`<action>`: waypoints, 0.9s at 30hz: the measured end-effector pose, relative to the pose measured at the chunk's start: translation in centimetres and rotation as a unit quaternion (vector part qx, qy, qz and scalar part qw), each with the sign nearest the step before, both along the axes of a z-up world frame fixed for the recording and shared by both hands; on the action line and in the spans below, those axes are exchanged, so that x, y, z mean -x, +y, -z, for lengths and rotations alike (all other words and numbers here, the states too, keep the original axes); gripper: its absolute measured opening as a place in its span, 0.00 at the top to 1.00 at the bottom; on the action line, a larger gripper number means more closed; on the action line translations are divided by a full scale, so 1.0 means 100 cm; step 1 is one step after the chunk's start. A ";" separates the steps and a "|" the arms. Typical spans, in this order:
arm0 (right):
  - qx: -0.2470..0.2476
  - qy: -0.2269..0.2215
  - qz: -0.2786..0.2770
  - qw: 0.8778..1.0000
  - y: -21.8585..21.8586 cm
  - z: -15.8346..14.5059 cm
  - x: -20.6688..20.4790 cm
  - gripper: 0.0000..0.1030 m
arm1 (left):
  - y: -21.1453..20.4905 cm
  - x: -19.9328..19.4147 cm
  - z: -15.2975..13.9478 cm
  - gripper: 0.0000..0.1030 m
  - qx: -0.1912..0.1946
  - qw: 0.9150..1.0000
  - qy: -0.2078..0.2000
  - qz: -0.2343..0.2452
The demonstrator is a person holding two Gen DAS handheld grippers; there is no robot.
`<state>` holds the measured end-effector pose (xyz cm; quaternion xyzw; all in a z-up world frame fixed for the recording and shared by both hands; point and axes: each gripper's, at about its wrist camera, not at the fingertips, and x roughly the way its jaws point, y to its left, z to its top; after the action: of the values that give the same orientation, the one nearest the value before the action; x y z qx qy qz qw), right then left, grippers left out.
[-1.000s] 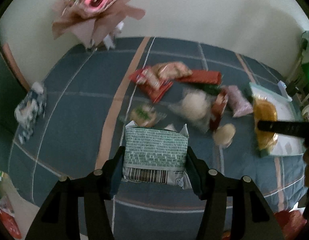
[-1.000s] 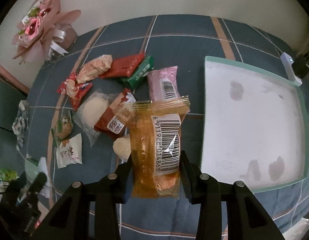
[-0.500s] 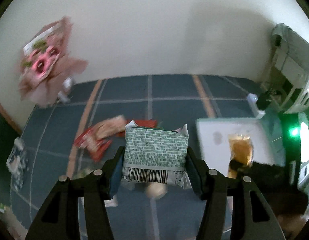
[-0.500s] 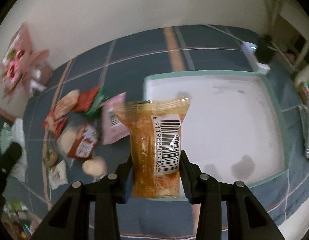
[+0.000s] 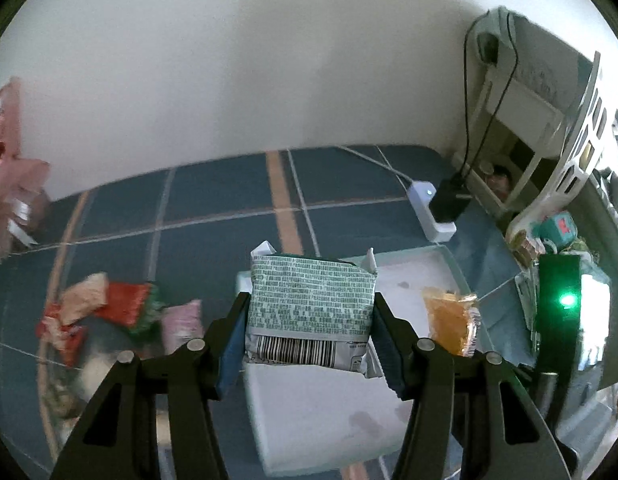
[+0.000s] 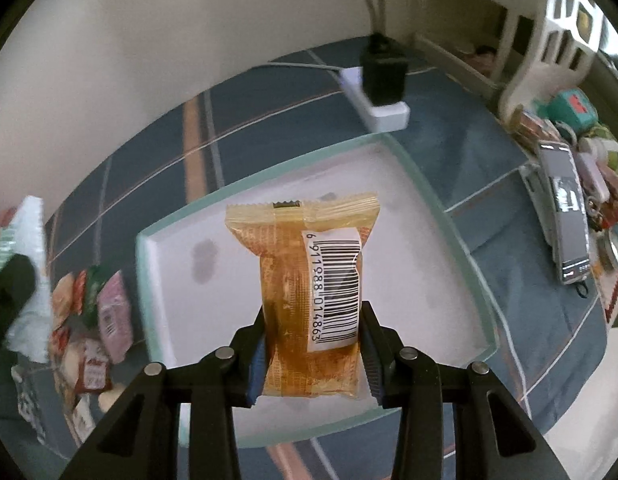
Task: Organize snacks
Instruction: 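Carry both packs to the white tray and release them inside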
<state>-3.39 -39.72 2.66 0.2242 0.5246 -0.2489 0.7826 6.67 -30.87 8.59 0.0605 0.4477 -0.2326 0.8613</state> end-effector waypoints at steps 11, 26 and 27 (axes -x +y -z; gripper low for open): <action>0.008 0.007 0.025 1.000 -0.035 0.021 -0.004 0.59 | -0.029 -0.032 0.079 0.43 -0.008 0.998 0.059 -0.019; 0.019 0.024 0.029 0.999 -0.038 0.029 -0.008 0.59 | -0.024 -0.041 0.081 0.29 -0.005 0.997 0.069 -0.036; 0.019 0.025 0.029 0.999 -0.038 0.029 -0.008 0.59 | -0.024 -0.041 0.079 0.28 -0.011 0.997 0.070 -0.037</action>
<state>-2.63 -43.48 -0.20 0.2182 0.5322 -0.2866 0.7662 10.75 -33.22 0.66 0.0366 0.5112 -0.1990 0.8353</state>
